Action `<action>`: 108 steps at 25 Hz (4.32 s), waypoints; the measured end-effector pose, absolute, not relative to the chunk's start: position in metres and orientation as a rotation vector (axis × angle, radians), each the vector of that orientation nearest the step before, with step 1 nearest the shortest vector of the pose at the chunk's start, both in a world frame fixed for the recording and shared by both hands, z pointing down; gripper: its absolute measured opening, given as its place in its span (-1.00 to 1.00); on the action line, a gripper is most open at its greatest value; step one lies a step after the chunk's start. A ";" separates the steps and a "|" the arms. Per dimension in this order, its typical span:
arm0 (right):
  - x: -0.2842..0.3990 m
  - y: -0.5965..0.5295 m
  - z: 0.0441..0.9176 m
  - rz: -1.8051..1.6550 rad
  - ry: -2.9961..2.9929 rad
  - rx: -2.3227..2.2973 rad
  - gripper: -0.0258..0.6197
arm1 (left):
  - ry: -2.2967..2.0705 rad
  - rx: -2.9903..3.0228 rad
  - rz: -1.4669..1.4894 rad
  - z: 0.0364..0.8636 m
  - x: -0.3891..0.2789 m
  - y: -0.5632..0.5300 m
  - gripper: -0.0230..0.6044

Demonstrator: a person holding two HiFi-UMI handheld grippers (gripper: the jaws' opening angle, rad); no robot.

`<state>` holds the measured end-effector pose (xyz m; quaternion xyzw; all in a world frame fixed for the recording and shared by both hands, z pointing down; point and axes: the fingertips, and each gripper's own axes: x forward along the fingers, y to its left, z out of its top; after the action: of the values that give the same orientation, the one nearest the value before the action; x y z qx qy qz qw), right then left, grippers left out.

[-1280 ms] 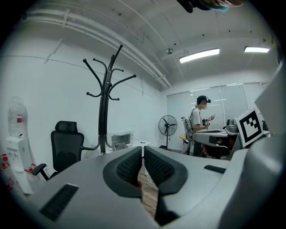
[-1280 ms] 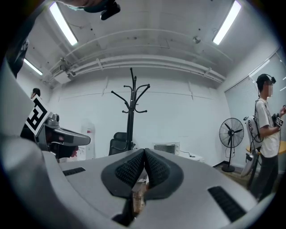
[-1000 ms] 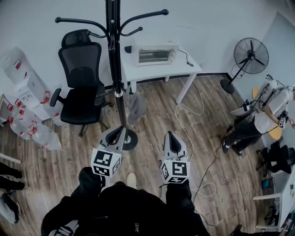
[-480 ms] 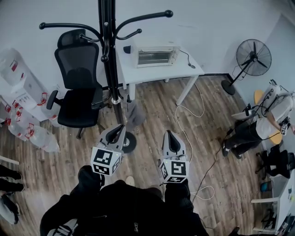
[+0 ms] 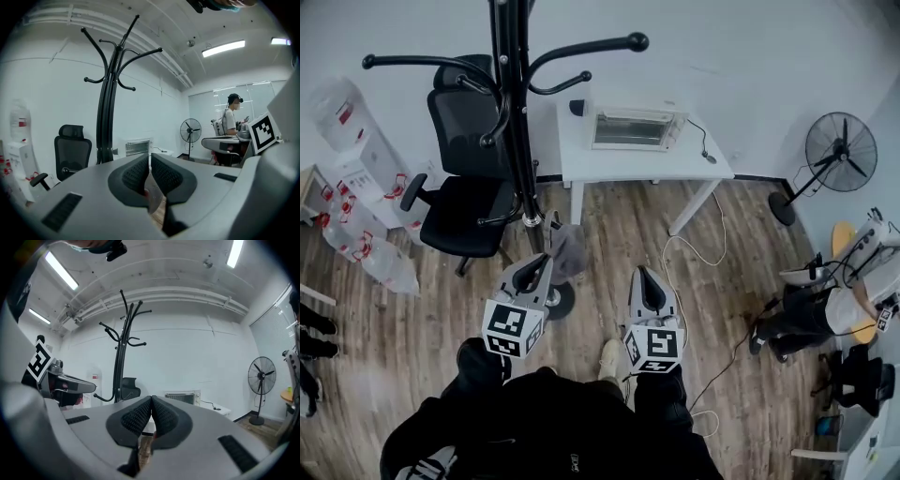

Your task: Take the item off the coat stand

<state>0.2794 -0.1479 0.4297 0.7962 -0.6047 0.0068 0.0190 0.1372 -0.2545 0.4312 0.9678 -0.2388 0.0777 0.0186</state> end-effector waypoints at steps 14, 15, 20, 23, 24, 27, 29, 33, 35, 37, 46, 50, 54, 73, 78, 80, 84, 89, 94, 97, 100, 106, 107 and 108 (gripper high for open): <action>0.309 -0.251 0.451 0.067 -2.342 1.973 -0.87 | -1.244 2.765 0.244 0.448 0.165 -0.292 -0.81; 0.304 -0.256 0.453 0.072 -2.369 1.933 -0.87 | -1.278 2.741 0.245 0.450 0.161 -0.293 -0.81; 0.282 -0.272 0.469 0.106 -2.477 1.765 -0.87 | -1.408 2.639 0.261 0.463 0.139 -0.296 -0.81; 0.269 -0.279 0.478 0.122 -2.507 1.705 -0.87 | -1.465 2.583 0.281 0.472 0.126 -0.294 -0.81; 0.265 -0.281 0.481 0.128 -2.514 1.689 -0.87 | -1.481 2.565 0.287 0.474 0.122 -0.292 -0.81; 0.253 -0.285 0.491 0.174 -2.547 1.615 -0.47 | -1.519 2.524 0.307 0.481 0.110 -0.289 -0.81; 0.248 -0.288 0.499 0.200 -2.552 1.579 -0.41 | -1.535 2.506 0.316 0.484 0.105 -0.287 -0.81; 0.241 -0.295 0.515 0.228 -2.532 1.530 -0.17 | -1.550 2.490 0.323 0.489 0.098 -0.286 -0.81; 0.240 -0.298 0.521 0.239 -2.518 1.524 -0.10 | -1.552 2.487 0.330 0.490 0.096 -0.286 -0.81; 0.238 -0.300 0.526 0.248 -2.507 1.522 -0.07 | -1.552 2.485 0.338 0.491 0.094 -0.288 -0.81; 0.231 -0.308 0.540 0.280 -2.450 1.514 -0.50 | -1.552 2.473 0.346 0.496 0.084 -0.293 -0.81; 0.231 -0.311 0.541 0.275 -2.415 1.554 -0.83 | -1.557 2.470 0.341 0.496 0.077 -0.295 -0.81; 0.228 -0.311 0.540 0.276 -2.413 1.557 -0.85 | -1.555 2.467 0.341 0.497 0.071 -0.295 -0.81; 0.227 -0.303 0.492 0.171 -2.407 1.650 -0.85 | -1.508 2.554 0.261 0.468 0.067 -0.298 -0.81; 0.229 -0.301 0.482 0.158 -2.390 1.693 -0.85 | -1.488 2.581 0.235 0.459 0.066 -0.299 -0.81; 0.229 -0.300 0.477 0.150 -2.384 1.709 -0.85 | -1.479 2.591 0.225 0.457 0.064 -0.301 -0.81; 0.230 -0.297 0.467 0.130 -2.365 1.750 -0.85 | -1.446 2.618 0.214 0.452 0.064 -0.303 -0.81; 0.233 -0.291 0.457 0.123 -2.331 1.823 -0.85 | -1.386 2.665 0.209 0.445 0.066 -0.307 -0.81; 0.239 -0.280 0.446 0.110 -2.280 1.923 -0.85 | -1.298 2.729 0.206 0.439 0.072 -0.310 -0.81; 0.245 -0.272 0.440 0.099 -2.237 1.992 -0.85 | -1.232 2.773 0.200 0.434 0.080 -0.312 -0.81; 0.254 -0.262 0.434 0.092 -2.188 2.067 -0.85 | -1.161 2.819 0.196 0.430 0.090 -0.312 -0.81; 0.271 -0.239 0.429 0.079 -2.079 2.191 -0.85 | -1.022 2.893 0.195 0.425 0.109 -0.305 -0.81; 0.274 -0.235 0.429 0.079 -2.061 2.210 -0.85 | -1.002 2.902 0.195 0.425 0.112 -0.304 -0.81; 0.276 -0.231 0.429 0.079 -2.044 2.228 -0.85 | -0.982 2.911 0.195 0.426 0.114 -0.303 -0.81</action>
<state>0.2762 -0.2311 0.4293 0.7354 -0.6745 0.0262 0.0585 0.1142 -0.3034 0.4256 0.9451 -0.3189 0.0634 0.0315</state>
